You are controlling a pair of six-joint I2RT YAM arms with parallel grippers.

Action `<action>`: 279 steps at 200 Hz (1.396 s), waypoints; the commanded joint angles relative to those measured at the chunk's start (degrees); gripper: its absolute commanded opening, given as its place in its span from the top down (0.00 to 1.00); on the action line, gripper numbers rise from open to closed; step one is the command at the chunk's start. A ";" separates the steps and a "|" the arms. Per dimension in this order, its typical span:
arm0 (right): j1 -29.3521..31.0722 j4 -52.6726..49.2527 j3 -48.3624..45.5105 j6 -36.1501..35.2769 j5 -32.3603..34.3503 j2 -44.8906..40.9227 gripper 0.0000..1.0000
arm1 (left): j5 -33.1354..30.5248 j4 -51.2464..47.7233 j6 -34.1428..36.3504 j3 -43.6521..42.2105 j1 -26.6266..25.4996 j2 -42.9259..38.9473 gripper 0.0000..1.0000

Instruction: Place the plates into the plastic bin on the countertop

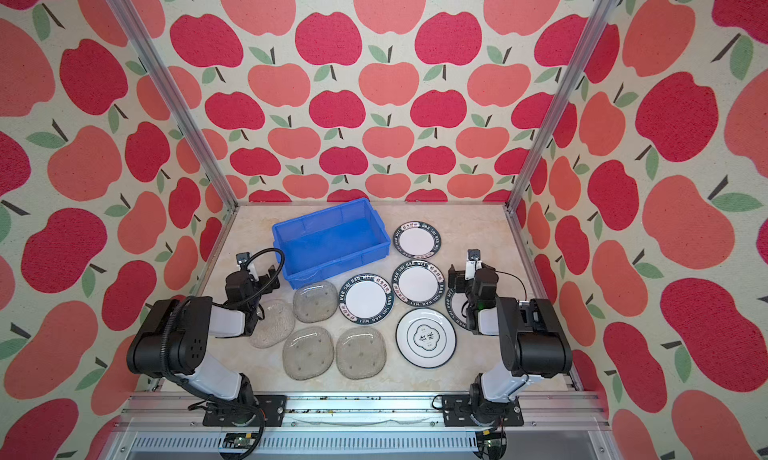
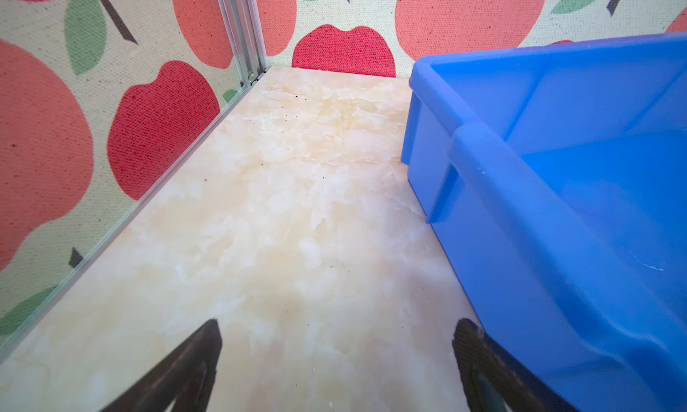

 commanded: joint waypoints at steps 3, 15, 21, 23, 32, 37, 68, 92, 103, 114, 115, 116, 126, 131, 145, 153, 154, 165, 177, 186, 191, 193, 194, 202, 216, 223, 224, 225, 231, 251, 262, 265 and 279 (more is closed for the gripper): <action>-0.43 0.10 0.54 0.55 -0.83 -0.44 0.00 | -0.96 1.21 0.84 0.80 0.09 0.12 0.01; -0.36 0.39 0.35 0.31 -1.12 -0.54 0.00 | -1.00 1.20 0.84 0.83 0.09 0.17 0.01; -0.31 1.20 0.16 0.08 -1.62 -0.35 0.00 | -0.98 1.23 0.84 0.87 0.10 0.19 0.01; -0.32 1.27 0.10 0.06 -1.63 -0.36 0.00 | -0.96 1.24 0.84 0.88 0.10 0.15 0.01; -0.31 0.80 0.10 0.08 -1.64 -0.53 0.00 | -0.98 1.25 0.84 0.81 0.03 0.15 0.01; -0.34 1.04 0.08 0.08 -1.64 -0.39 0.00 | -0.96 1.25 0.84 0.82 0.16 0.15 0.01; -0.35 1.01 0.04 0.08 -1.64 -0.44 0.00 | -0.35 0.98 0.66 0.89 0.44 0.16 0.01; -0.36 1.07 0.01 0.08 -1.64 -0.40 0.01 | -0.34 0.94 0.66 0.90 0.44 0.13 0.01; -0.35 1.05 0.07 0.17 -1.72 -0.43 0.00 | -0.34 0.97 0.66 0.91 0.44 0.10 0.01; -0.32 1.06 0.00 0.09 -1.67 -0.41 0.00 | -0.34 0.93 0.66 0.89 0.40 0.12 0.01; -0.35 1.08 0.04 0.08 -1.65 -0.43 0.00 | -0.34 0.96 0.66 0.89 0.38 0.11 0.01; -0.37 1.13 0.06 0.08 -1.65 -0.44 0.00 | -0.39 0.97 0.66 0.89 0.42 0.11 0.01; -0.35 1.02 0.01 0.08 -1.70 -0.45 0.00 | -0.34 0.97 0.66 0.89 0.45 0.08 0.01; -0.33 1.01 0.06 0.09 -1.72 -0.45 0.00 | -0.34 0.98 0.66 0.88 0.45 0.12 0.01; -0.37 0.93 0.05 0.17 -1.73 -0.38 0.00 | -0.34 0.98 0.66 0.94 0.41 0.12 0.01; -0.34 0.71 0.23 0.17 -1.73 -0.36 0.00 | -0.34 0.98 0.66 0.89 0.41 0.11 0.01; -0.36 0.73 0.24 0.17 -1.73 -0.36 0.00 | -0.34 0.98 0.66 0.89 0.43 0.11 0.01; -0.39 0.78 0.11 0.19 -1.73 -0.42 0.01 | -0.37 0.96 0.66 0.91 0.45 0.13 0.01; -0.36 0.85 0.17 0.17 -1.68 -0.38 0.00 | -0.35 0.96 0.66 0.89 0.45 0.14 0.01; -0.34 0.85 0.15 0.17 -1.68 -0.38 0.00 | -0.34 0.90 0.66 0.89 0.45 0.14 0.01; -0.35 0.84 0.15 0.17 -1.65 -0.42 0.00 | -0.34 0.98 0.66 0.89 0.45 0.15 0.01; -0.31 0.88 0.16 0.17 -1.64 -0.42 0.00 | -0.34 0.98 0.71 0.93 0.45 0.12 0.01; -0.35 0.85 0.16 0.17 -1.64 -0.43 0.00 | -0.34 0.98 0.68 0.91 0.45 0.15 0.01; -0.31 0.83 0.11 0.21 -1.64 -0.44 0.00 | -0.34 0.98 0.71 0.90 0.38 0.13 0.01; -0.39 0.88 0.16 0.12 -1.55 -0.45 0.00 | -0.43 0.98 0.71 0.89 0.44 0.15 0.01; -0.36 0.85 0.17 0.09 -1.51 -0.41 0.00 | -0.56 1.02 0.75 0.90 0.36 0.14 0.01; -0.38 0.84 0.12 0.04 -1.48 -0.43 0.00 | -0.63 1.09 0.84 0.89 0.36 0.12 0.01; -0.34 0.84 0.10 0.06 -1.47 -0.44 0.00 | -0.66 1.13 0.88 0.89 0.32 0.07 0.01; -0.15 1.04 0.06 0.08 -0.79 -0.49 0.00 | -2.03 0.26 1.07 1.20 -0.16 -0.51 0.01; 0.54 0.15 0.34 0.84 4.65 -1.26 0.00 | -5.19 -6.92 1.80 3.00 -1.61 -5.55 0.01; 0.58 -0.33 0.34 1.18 6.17 -2.01 0.00 | -8.73 -12.35 1.90 4.84 -2.63 -8.93 0.01; 0.69 -0.74 0.42 1.22 6.65 -2.32 0.00 | -9.38 -14.15 1.89 5.75 -2.77 -9.54 0.01; 1.12 -5.61 1.81 1.05 8.56 -5.39 0.00 | -11.20 -19.08 4.37 7.51 -3.77 -13.77 0.01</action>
